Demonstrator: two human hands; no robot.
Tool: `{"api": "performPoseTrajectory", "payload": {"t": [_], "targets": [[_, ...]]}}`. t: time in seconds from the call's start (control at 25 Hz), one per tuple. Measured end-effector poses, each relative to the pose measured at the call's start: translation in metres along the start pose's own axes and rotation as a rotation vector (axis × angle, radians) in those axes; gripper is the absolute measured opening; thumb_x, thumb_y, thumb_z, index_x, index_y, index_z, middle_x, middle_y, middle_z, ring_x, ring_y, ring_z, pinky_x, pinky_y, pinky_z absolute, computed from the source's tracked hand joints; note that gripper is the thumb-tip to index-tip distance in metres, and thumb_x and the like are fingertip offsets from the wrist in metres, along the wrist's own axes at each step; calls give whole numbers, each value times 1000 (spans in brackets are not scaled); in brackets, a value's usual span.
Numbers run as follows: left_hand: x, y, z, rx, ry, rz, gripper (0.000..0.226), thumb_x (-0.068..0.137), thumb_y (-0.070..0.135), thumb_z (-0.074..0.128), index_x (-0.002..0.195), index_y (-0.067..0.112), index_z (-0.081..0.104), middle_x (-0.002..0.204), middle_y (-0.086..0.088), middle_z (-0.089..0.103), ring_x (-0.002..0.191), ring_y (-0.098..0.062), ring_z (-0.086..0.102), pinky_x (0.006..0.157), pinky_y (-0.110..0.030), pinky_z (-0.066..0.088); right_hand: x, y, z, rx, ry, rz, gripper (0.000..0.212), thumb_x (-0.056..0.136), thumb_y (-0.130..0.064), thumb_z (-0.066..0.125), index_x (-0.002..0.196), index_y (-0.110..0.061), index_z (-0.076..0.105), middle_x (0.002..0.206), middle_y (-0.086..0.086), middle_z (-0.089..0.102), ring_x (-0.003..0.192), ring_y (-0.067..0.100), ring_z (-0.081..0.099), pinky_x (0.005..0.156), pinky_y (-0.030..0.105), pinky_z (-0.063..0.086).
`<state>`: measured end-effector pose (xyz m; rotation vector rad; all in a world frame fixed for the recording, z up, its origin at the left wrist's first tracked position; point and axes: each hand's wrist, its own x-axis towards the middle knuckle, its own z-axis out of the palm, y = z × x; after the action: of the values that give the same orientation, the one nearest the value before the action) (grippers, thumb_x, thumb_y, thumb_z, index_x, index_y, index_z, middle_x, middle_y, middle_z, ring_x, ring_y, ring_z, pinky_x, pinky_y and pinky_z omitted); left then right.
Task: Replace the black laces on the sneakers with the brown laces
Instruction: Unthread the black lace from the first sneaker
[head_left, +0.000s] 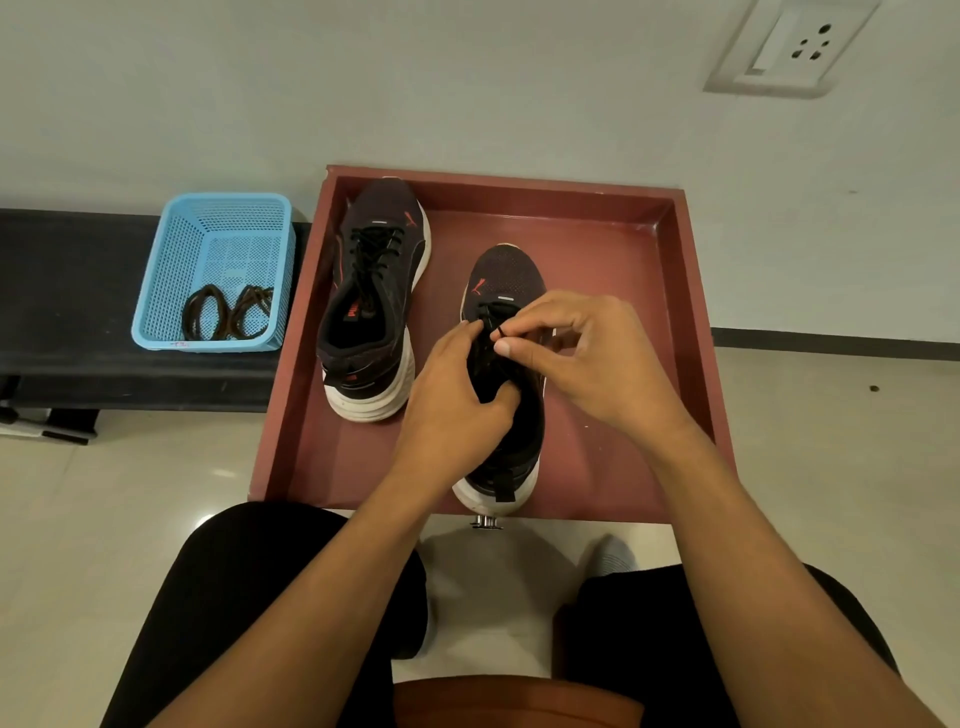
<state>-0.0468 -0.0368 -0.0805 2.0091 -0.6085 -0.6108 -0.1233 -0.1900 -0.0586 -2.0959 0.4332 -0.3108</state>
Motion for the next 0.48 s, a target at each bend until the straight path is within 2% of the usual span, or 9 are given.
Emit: {"api": "performPoseTrajectory", "payload": {"t": [0.2, 0.32, 0.48], "targets": [[3, -4, 2, 39, -8, -10, 68, 90, 30, 65, 155, 24, 44, 155, 8, 48, 142, -9, 46, 118, -37, 41, 1, -8, -4, 200, 106, 66, 13, 89, -20, 84, 102, -19, 83, 96, -8, 81, 91, 10, 76, 83, 26, 59], [2, -3, 1, 40, -7, -26, 66, 96, 23, 64, 157, 21, 41, 159, 7, 43, 146, -9, 41, 121, -34, 37, 2, -15, -7, 345, 159, 105, 11, 90, -16, 83, 101, -19, 82, 95, -4, 82, 91, 12, 77, 86, 27, 60], [1, -1, -3, 35, -32, -24, 70, 85, 33, 60, 153, 24, 47, 154, 8, 47, 142, -9, 46, 119, -37, 40, 3, -14, -7, 372, 172, 126, 14, 90, -18, 82, 104, -17, 82, 94, -3, 81, 86, 9, 76, 82, 26, 58]]}}
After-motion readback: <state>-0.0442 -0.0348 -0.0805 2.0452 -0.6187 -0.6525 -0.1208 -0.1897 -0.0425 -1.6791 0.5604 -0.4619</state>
